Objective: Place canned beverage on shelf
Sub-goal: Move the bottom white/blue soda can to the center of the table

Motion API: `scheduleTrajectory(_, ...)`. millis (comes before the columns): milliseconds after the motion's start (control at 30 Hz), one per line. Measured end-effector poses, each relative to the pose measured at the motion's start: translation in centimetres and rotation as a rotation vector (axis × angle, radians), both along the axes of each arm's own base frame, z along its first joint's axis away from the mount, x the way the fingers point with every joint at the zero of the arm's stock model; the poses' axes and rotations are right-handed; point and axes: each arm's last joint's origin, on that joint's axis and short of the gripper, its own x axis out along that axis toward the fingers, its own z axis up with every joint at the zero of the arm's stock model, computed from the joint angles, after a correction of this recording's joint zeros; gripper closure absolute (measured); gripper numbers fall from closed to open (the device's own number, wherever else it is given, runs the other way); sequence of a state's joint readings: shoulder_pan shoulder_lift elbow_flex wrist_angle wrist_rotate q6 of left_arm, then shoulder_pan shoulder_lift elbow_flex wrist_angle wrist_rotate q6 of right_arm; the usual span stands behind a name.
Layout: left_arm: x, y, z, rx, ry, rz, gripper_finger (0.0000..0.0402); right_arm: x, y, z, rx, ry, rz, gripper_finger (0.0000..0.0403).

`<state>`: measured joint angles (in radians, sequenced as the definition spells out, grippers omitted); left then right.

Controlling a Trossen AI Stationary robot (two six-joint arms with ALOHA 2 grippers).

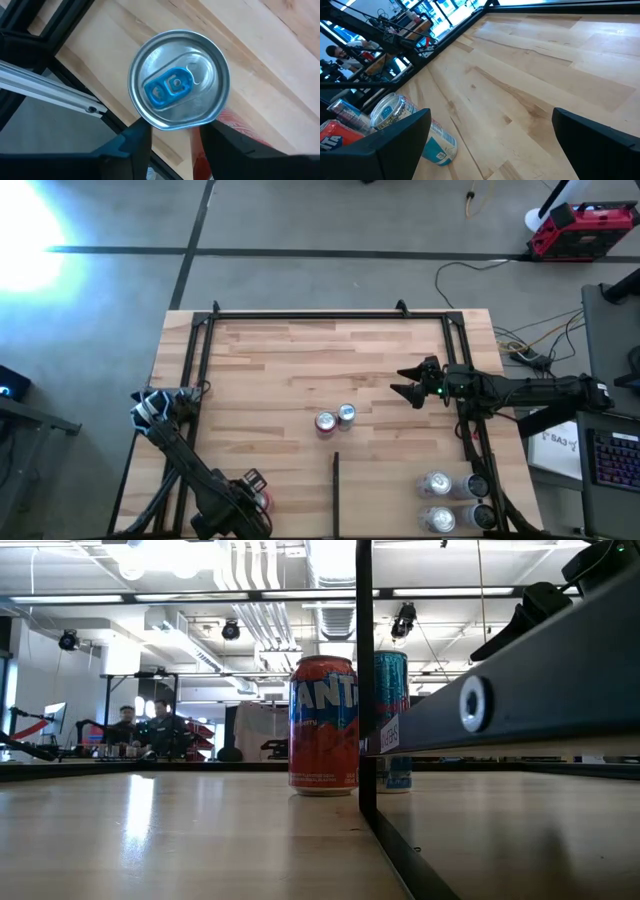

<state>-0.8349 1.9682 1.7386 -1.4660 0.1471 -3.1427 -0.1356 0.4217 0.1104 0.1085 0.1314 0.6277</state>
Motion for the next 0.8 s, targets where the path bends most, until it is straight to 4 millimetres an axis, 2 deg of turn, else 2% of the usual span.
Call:
scheduleTrajectory(133, -0.1, 0.1, 0.2, -0.002, -0.002, 0.000, 0.0235, 0.0, 0.0, 0.0, 0.000, 0.000, 0.000, 0.0003)
scheduleTrajectory(600, -0.6, 0.3, 0.5, 0.032, 0.019, -0.009, 0.0071, 0.0, 0.0, 0.0, 0.000, 0.000, -0.001, 0.0003)
scheduleTrajectory(700, -0.9, 0.5, 0.6, 0.053, 0.038, -0.013, 0.0058, 0.0, 0.0, 0.0, 0.000, -0.001, 0.000, 0.0003)
scheduleTrajectory(800, -1.1, 0.5, 0.6, 0.066, 0.050, -0.015, 0.0063, 0.0, 0.0, 0.0, 0.000, 0.000, 0.000, 0.0003)
